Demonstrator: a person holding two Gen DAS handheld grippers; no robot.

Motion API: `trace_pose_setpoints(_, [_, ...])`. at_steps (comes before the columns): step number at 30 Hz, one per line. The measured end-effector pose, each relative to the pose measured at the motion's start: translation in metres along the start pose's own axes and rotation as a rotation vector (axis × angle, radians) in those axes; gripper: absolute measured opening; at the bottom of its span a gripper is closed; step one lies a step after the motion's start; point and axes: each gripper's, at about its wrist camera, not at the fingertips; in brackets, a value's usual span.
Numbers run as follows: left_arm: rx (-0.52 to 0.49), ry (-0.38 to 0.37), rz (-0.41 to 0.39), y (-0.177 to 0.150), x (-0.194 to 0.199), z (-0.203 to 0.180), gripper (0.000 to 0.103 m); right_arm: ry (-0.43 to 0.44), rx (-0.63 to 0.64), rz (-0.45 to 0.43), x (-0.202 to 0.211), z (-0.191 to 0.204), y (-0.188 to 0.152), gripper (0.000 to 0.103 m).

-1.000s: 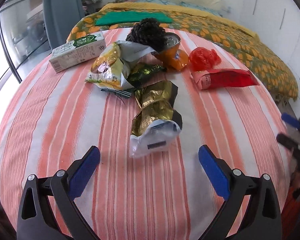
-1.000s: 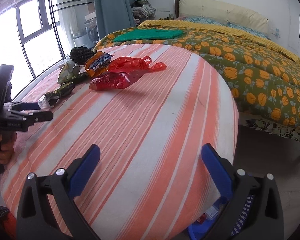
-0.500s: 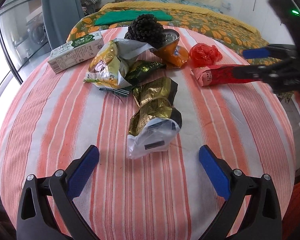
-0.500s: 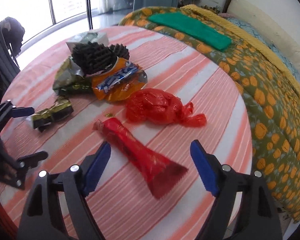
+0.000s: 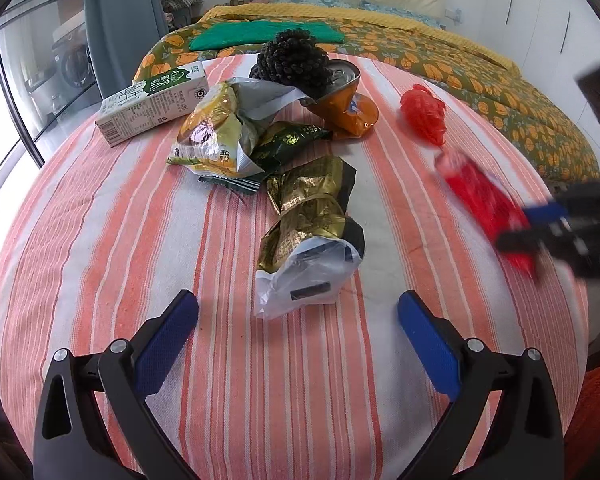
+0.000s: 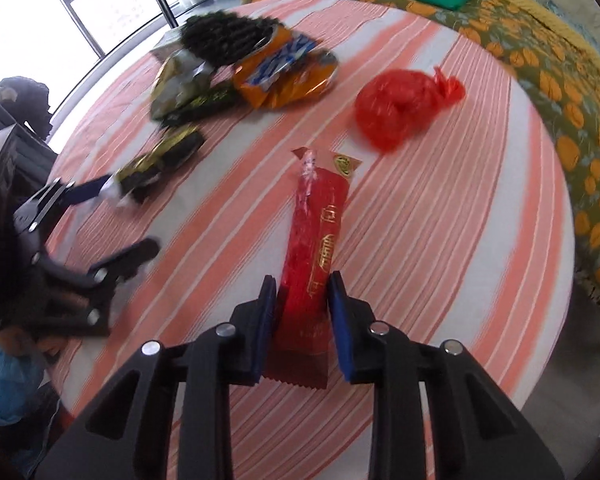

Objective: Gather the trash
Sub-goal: 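Grasp the gold wrapper with the left tool while the right tool grasps the red wrapper, then carry both wrappers to the blue wastebasket and open both tools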

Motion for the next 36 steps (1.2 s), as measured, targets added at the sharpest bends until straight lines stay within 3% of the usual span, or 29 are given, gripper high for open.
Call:
trace_pose_setpoints(3, [-0.001,0.001,0.000,0.000,0.000,0.000,0.098,0.036,-0.060,-0.029,0.008,-0.001,-0.014,0.028])
trace_pose_setpoints(5, [0.000,-0.001,0.000,0.000,0.000,0.000,0.098,0.071,-0.102,-0.045,0.013,-0.008,-0.017,0.048])
trace_pose_setpoints(6, [0.002,-0.006,-0.001,0.000,0.000,0.000,0.098,0.082,-0.124,-0.053,0.016,-0.012,-0.019,0.051])
trace_pose_setpoints(8, [0.002,-0.047,-0.006,0.001,0.002,0.005,0.098,0.072,-0.139,-0.069,0.022,-0.019,-0.017,0.052])
trace_pose_setpoints(11, [0.019,-0.182,0.004,0.008,0.011,0.024,0.098,0.078,-0.168,-0.097,0.033,-0.029,-0.012,0.052])
trace_pose_setpoints(16, [0.020,-0.222,0.003,0.036,0.020,0.031,0.098,0.082,-0.193,-0.105,0.037,-0.026,0.003,0.052])
trace_pose_setpoints(22, [-0.109,-0.112,0.073,0.052,0.001,-0.002,0.079,-0.023,-0.140,-0.029,0.012,-0.005,0.025,0.050])
trace_pose_setpoints(24, [-0.097,-0.101,0.085,0.055,-0.004,-0.004,0.071,-0.065,-0.136,-0.029,0.007,-0.001,0.027,0.040])
trace_pose_setpoints(26, [-0.079,-0.104,0.090,0.052,-0.007,-0.003,0.051,-0.064,-0.134,-0.026,0.004,0.000,0.026,0.019])
trace_pose_setpoints(28, [-0.075,-0.102,0.089,0.050,-0.007,-0.002,0.037,-0.052,-0.127,-0.032,0.005,0.001,0.023,0.016])
trace_pose_setpoints(31, [-0.079,-0.101,0.060,0.043,0.002,-0.003,0.027,-0.049,-0.126,-0.062,0.013,0.001,0.014,0.015])
trace_pose_setpoints(36, [-0.063,-0.156,0.011,0.034,0.024,-0.015,0.025,0.004,-0.170,-0.135,0.032,-0.012,-0.006,0.014])
Point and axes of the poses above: each gripper's, at about its wrist camera, not at the fingertips, and x roughly against the way its jaws point, z to its left, y to its top, and after that the axes turned 7 degrees about z, right-handed
